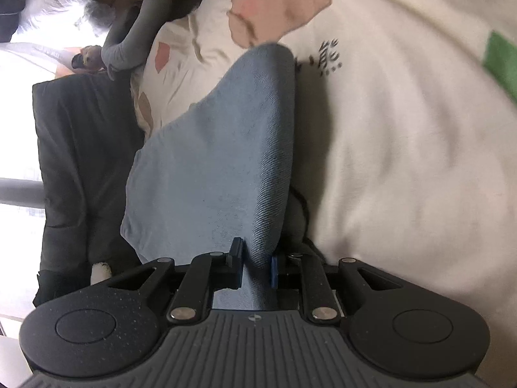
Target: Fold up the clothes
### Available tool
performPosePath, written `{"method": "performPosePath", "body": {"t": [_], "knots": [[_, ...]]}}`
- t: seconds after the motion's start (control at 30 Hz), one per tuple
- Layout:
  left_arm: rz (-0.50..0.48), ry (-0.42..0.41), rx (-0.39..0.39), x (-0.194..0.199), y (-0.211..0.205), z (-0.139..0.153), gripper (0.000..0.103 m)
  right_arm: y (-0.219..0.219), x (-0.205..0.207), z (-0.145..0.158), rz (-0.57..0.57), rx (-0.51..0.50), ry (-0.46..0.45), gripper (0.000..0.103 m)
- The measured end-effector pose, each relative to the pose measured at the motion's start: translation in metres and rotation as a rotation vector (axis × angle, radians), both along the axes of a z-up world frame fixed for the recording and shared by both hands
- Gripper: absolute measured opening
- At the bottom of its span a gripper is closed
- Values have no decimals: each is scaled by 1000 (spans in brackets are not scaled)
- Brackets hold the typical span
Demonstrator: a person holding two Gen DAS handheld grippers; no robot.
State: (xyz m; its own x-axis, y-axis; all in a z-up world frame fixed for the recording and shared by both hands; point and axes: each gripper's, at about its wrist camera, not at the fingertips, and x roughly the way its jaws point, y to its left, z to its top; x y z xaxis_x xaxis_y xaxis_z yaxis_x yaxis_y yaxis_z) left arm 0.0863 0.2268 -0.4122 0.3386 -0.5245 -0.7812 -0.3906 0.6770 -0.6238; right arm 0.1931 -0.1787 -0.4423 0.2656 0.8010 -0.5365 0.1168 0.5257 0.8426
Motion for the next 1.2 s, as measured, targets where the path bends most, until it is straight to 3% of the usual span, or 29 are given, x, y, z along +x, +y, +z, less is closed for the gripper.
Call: {"method": "performPosePath", "body": {"t": [0.07,0.13,0.2,0.53,1.0,1.2], "knots": [[42,15,-27,-1,3,-5,18,2,2,-1,15,11,3,10],[83,30,-53,-3,5,-10,16,2,2,0,32,15,1,7],[46,23,-21,1,-1,-4,12,3,3,2,49,14,-3,5],[52,25,-68,12,-20,6,9,-6,12,40,70,-18,-32,4],[-180,2,-134,50,-97,15,9,-73,22,84,8,-152,-101,4],[-221,-23,-169,53,-123,21,9,-107,22,101,-20,-191,-137,4]]}}
